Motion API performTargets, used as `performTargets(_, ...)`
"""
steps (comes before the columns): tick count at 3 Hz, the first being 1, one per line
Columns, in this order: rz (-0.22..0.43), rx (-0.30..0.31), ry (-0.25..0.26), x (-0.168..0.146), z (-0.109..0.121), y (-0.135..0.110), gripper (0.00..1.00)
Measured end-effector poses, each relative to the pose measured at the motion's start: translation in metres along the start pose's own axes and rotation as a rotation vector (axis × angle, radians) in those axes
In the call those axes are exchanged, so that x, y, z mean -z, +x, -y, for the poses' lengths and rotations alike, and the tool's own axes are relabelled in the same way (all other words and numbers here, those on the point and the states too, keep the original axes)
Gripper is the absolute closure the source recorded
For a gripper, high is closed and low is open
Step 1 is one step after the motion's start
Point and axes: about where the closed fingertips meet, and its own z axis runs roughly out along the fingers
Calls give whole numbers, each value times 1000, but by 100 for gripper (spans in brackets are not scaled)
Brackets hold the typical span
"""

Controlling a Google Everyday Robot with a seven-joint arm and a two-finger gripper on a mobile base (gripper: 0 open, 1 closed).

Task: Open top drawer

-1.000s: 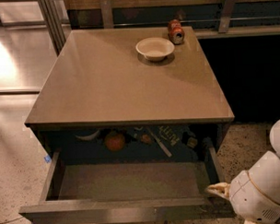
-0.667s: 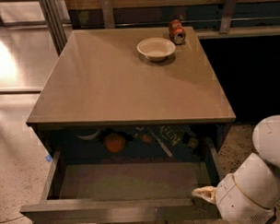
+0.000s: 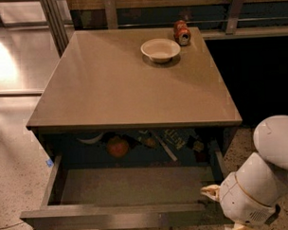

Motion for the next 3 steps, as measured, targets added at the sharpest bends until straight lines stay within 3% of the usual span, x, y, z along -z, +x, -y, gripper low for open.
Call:
performTargets(1,-28,-55,-16,-14,37,4,0)
performTargets(2,-26,-50,-21,-15,34,5,0)
performTargets(3,-24,-37,-32,-14,17,13,0)
